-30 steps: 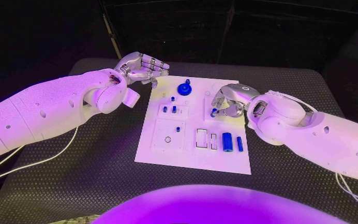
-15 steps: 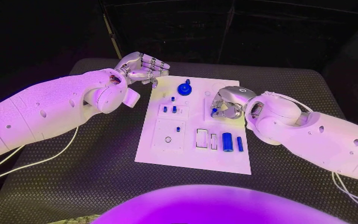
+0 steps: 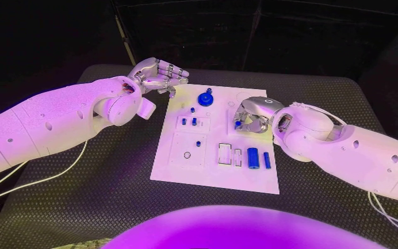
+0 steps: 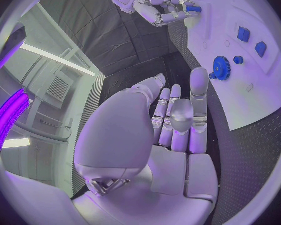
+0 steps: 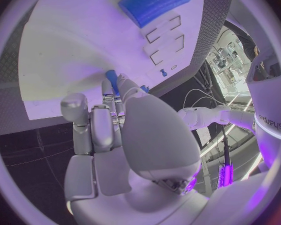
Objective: Assemble the parts on the task board
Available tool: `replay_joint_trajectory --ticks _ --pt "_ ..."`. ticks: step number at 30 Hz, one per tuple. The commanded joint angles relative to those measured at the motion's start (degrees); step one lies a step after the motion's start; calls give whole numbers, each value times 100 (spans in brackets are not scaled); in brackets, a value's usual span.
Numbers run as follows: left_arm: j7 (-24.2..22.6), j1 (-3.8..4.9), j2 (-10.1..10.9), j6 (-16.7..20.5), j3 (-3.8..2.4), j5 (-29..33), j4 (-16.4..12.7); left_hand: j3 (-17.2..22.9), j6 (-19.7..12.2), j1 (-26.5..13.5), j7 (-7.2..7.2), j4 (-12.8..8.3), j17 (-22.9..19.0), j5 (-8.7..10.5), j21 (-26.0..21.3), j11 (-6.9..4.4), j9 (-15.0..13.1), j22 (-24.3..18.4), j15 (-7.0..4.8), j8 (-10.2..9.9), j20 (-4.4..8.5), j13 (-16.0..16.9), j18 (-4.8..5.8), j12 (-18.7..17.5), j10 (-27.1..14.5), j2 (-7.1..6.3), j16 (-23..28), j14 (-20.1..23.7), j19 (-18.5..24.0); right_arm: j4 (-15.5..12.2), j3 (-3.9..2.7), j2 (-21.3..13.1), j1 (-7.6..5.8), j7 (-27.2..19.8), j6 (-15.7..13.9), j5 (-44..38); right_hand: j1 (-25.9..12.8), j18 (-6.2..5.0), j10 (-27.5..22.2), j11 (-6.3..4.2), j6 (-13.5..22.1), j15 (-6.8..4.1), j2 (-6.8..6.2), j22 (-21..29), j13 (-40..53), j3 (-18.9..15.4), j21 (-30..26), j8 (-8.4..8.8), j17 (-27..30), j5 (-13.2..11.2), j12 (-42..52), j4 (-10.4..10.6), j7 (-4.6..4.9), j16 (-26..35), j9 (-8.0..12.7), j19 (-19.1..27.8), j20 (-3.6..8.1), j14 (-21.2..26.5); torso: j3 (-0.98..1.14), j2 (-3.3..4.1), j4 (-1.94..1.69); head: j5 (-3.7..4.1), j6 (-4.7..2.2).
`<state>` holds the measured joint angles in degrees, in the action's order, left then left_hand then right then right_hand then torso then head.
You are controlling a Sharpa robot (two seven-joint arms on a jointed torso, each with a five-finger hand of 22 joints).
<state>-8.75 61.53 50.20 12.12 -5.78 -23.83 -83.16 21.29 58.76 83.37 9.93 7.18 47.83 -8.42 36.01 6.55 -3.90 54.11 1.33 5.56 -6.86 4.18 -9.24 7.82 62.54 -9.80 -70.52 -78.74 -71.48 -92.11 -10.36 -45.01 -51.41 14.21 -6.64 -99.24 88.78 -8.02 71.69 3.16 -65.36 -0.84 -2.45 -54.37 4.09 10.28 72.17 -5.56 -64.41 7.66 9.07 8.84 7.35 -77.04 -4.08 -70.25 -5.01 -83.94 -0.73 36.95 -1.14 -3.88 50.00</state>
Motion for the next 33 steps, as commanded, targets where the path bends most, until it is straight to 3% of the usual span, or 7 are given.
replay_joint_trajectory --ticks 1,9,17,22,27,29,33 --pt "-39 8 2 -41 -6 26 -6 1 -2 -34 45 -47 5 -2 -23 -3 3 -9 0 19 -3 -6 -77 28 -44 7 4 41 41 -99 -5 -41 -5 -127 -615 -22 75 109 70 -11 -66 -50 39 -19 9 83 28 -36 -15 -23 -44 -3 -20 -21 -26 -51 -1 -207 4 -3 7 -4 0" --pt "-37 7 -1 -47 -6 26 22 1 -2 -34 45 -47 5 -2 -23 -3 3 -9 0 19 -3 -6 -77 28 -44 7 4 41 41 -457 -15 -232 -8 -124 -1065 -54 61 109 89 -17 -83 -55 44 -18 10 137 29 -37 -11 -47 -65 2 -25 -21 -24 -47 7 -205 0 -13 -3 18 0" --pt "-32 7 -8 -51 -6 26 37 1 -2 -36 46 -47 1 -2 -25 -2 3 -10 1 20 -4 -5 -78 32 -50 12 5 43 41 -953 -51 -372 -15 -160 -1186 89 35 117 102 -17 -92 -56 35 -57 10 161 50 -35 -32 -65 -79 15 -27 -34 -23 -65 10 -208 -4 -4 -8 -14 0" --pt "-32 7 -26 -51 -6 26 51 1 -2 -36 46 -47 1 -2 -25 -2 3 -10 1 20 -4 -5 -78 32 -50 12 5 43 41 -1013 -55 -111 -16 -244 -1178 110 33 115 101 -18 -90 -56 29 -47 10 170 45 -33 -19 -62 -86 14 -28 -28 -21 -59 11 -206 -7 -5 5 -54 0" --pt "-22 7 -64 -46 -6 26 63 1 -2 -36 46 -47 1 -2 -25 -2 3 -10 1 20 -4 -5 -78 32 -50 12 5 43 41 -911 -33 313 -16 -375 -1121 67 27 112 101 -18 -84 -57 17 -29 8 200 37 -23 -1 -44 -106 12 -26 -20 -17 -46 13 -202 -4 3 -21 -99 0" --pt "-19 7 -75 -48 -6 26 70 1 -2 -36 46 -47 1 -2 -25 -2 3 -10 1 20 -4 -5 -78 32 -50 12 5 43 41 -868 6 463 -15 -429 -1089 60 28 111 101 -18 -84 -57 14 -26 8 209 36 -21 3 -40 -110 9 -26 -18 -16 -44 13 -201 -3 3 -27 -127 0" --pt "-25 8 -91 -53 -6 26 79 1 -2 -36 46 -47 1 -2 -25 -2 3 -10 1 20 -4 -5 -78 32 -50 12 5 43 41 -789 215 686 -14 -572 -961 90 29 110 101 -17 -82 -57 7 -18 7 223 32 -18 3 -33 -119 4 -24 -19 -14 -37 14 -201 -10 1 -10 -216 0"
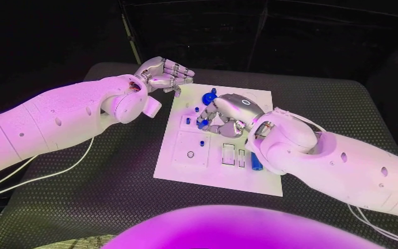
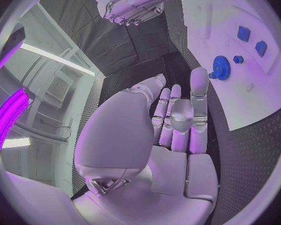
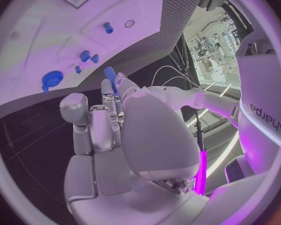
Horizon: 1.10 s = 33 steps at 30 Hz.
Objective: Assemble the parts on the task board
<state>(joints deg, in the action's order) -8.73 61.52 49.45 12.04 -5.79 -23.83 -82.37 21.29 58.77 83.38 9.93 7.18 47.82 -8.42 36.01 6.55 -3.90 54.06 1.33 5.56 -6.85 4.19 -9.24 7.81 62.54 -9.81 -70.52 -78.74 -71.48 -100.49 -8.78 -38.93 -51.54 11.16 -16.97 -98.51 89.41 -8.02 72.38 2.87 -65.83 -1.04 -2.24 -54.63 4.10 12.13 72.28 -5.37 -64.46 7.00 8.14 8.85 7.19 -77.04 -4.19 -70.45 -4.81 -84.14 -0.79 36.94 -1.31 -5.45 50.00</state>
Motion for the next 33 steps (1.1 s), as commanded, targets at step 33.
replay_joint_trajectory --ticks 33 --pt "-25 9 -71 -66 -6 27 23 -2 -3 -41 46 -49 -8 -1 -39 -1 3 -14 2 22 -6 -5 -81 39 -60 14 8 47 44 756 590 691 11 -581 862 136 -47 103 0 39 13 -19 -68 44 1 144 5 10 18 83 -103 -36 26 -18 13 16 -14 -176 1 3 10 -328 0"
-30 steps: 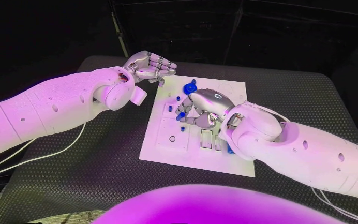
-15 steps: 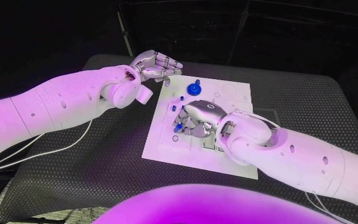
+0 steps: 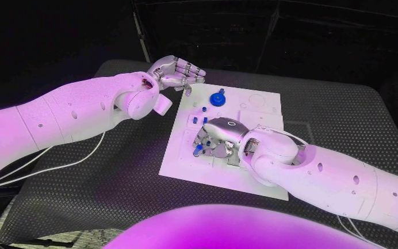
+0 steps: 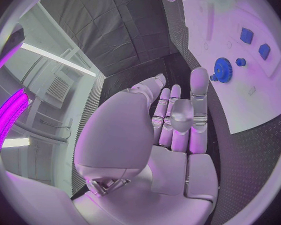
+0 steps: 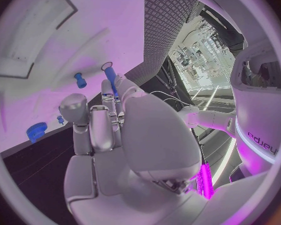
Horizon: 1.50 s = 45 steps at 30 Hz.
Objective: Assemble the parts on the task board
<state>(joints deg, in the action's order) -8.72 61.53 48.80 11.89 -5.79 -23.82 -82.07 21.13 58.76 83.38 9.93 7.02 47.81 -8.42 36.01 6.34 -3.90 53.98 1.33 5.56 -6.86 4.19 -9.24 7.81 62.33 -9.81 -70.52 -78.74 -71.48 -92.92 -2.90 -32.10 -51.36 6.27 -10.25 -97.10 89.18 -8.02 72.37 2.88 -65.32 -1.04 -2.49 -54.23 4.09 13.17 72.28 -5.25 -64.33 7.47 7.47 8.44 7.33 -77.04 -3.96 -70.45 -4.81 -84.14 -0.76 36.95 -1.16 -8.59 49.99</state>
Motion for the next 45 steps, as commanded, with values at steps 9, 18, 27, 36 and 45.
replay_joint_trajectory --ticks 9,18,27,36,45 --pt "-24 9 -7 -54 -6 26 -7 14 -3 -41 46 -33 -7 -1 -39 19 3 -6 2 22 -6 -5 -81 39 -39 15 8 47 44 55 13 43 -2 -105 259 -6 -25 104 2 39 -39 -19 -44 1 2 44 7 -2 6 37 -39 3 12 -19 -10 15 -15 -176 -2 1 -2 -30 1" --pt "-20 9 -6 -53 -7 26 -10 14 -3 -41 46 -33 -7 -1 -39 19 3 -6 2 22 -6 -5 -81 39 -39 15 8 47 44 146 26 87 3 -3 250 -105 -27 102 2 40 -40 -18 -44 12 2 50 1 -2 11 38 -42 1 12 -16 -10 21 -16 -175 -2 -3 -3 -36 1" --pt "-13 9 -3 -57 -7 26 -12 14 -3 -41 46 -33 -7 -1 -39 19 3 -6 2 22 -6 -5 -81 39 -39 15 8 47 44 180 36 152 4 142 353 -277 -46 99 0 45 -36 -14 -51 28 3 62 -7 3 26 34 -52 3 18 -9 -9 33 -19 -171 -1 -4 4 -39 1" --pt "-6 9 -1 -57 -7 26 -14 8 -3 -51 46 -36 -2 0 -41 21 2 -7 3 27 -9 -3 -81 56 -55 20 1 49 42 168 129 187 4 242 499 -374 -205 83 -123 106 124 38 -176 131 -16 91 -66 111 89 18 -178 36 90 21 21 113 -54 -153 -6 -3 2 -26 1" --pt "15 9 7 -81 -7 26 -14 8 -3 -52 46 -36 -3 0 -42 21 2 -8 3 27 -9 -3 -81 56 -56 20 2 49 42 136 154 201 5 268 78 -397 -541 30 -876 316 787 214 -495 399 -42 -56 -231 174 171 66 -356 105 223 50 30 318 -222 -115 2 -6 5 -35 1"
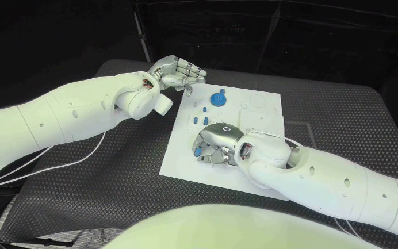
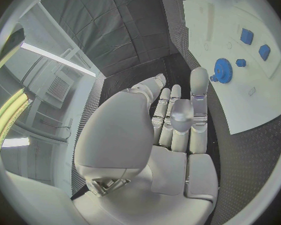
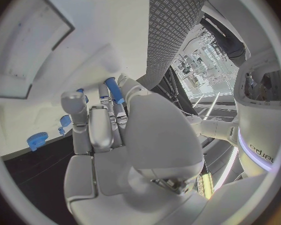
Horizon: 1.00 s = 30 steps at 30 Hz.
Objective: Assemble the parts on the task board
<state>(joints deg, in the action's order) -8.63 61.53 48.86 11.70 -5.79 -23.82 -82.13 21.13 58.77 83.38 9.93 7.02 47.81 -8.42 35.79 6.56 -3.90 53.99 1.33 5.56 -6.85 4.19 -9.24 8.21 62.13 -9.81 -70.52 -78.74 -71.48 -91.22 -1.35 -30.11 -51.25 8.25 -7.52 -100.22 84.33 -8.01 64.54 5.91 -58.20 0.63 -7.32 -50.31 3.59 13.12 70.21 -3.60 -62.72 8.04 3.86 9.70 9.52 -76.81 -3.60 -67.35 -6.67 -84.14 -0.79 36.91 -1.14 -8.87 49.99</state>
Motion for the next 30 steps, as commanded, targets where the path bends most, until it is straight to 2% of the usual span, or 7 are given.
replay_joint_trajectory --ticks 1,5,10,17,22,25,30 --pt "8 9 2 -64 -6 26 -7 7 -4 -53 46 -36 -8 0 -26 0 2 -12 3 28 -9 -3 -82 18 -38 21 4 51 44 -43 0 -3 -7 70 -270 -90 -68 26 -158 19 119 53 -20 16 10 -72 -31 7 10 11 14 -34 4 25 -8 15 -45 -113 7 -4 4 -5 1" --pt "16 9 6 -82 -6 26 -4 6 -4 -54 46 -36 -10 0 -32 0 2 -17 4 28 -10 -3 -84 18 -40 21 4 52 46 -153 2 -82 22 -40 -823 -39 -100 -13 -448 49 258 76 -37 223 13 -164 -150 -2 121 63 39 -89 14 78 -15 149 -71 -74 5 -2 2 6 1" --pt "25 8 13 -103 -6 26 1 3 -7 -57 46 -37 -10 0 -31 1 2 -16 5 27 -10 -4 -83 19 -50 21 4 54 45 -418 0 -331 99 -249 -1518 83 -111 -75 -749 66 497 100 -70 554 39 -320 -362 3 358 175 190 -190 -61 207 -14 380 -96 30 8 -10 18 17 1" --pt "30 7 24 -112 -6 26 8 3 -8 -57 46 -38 -10 0 -31 2 2 -16 5 27 -10 -4 -83 19 -52 21 3 54 45 -877 -16 -871 124 -442 -1924 347 -181 -88 -905 75 711 106 -114 644 56 -578 -433 8 450 249 413 -206 -151 248 -13 439 -110 72 3 -11 13 94 1" --pt "31 5 35 -116 -5 26 9 1 -12 -58 46 -40 -9 0 -34 3 3 -17 6 27 -11 -5 -84 21 -63 20 2 55 45 -1173 -217 -1365 121 -332 -1875 741 -212 -84 -767 12 634 65 -61 593 99 -764 -407 -34 406 297 719 -185 -68 211 -41 381 -80 43 -1 -22 22 222 1" --pt "29 3 50 -113 -4 26 3 1 -12 -58 46 -40 -9 0 -34 3 3 -17 6 27 -11 -5 -84 21 -63 20 2 55 45 -1295 -384 -1754 115 -102 -1804 1409 -243 -5 67 -68 297 1 79 151 281 -781 -143 -187 121 306 1246 -124 18 47 -100 67 -32 -70 -12 -28 13 402 1" --pt "16 2 91 -92 -3 26 -13 0 -12 -59 46 -41 -9 0 -26 3 3 -12 6 27 -12 -5 -82 23 -67 21 2 55 42 -1506 -508 -2513 110 481 -1813 2463 -586 136 1113 -358 -67 -235 1 -623 785 -1068 333 -445 -497 507 2124 127 -231 -318 -166 -460 176 -248 -17 -26 58 662 1"
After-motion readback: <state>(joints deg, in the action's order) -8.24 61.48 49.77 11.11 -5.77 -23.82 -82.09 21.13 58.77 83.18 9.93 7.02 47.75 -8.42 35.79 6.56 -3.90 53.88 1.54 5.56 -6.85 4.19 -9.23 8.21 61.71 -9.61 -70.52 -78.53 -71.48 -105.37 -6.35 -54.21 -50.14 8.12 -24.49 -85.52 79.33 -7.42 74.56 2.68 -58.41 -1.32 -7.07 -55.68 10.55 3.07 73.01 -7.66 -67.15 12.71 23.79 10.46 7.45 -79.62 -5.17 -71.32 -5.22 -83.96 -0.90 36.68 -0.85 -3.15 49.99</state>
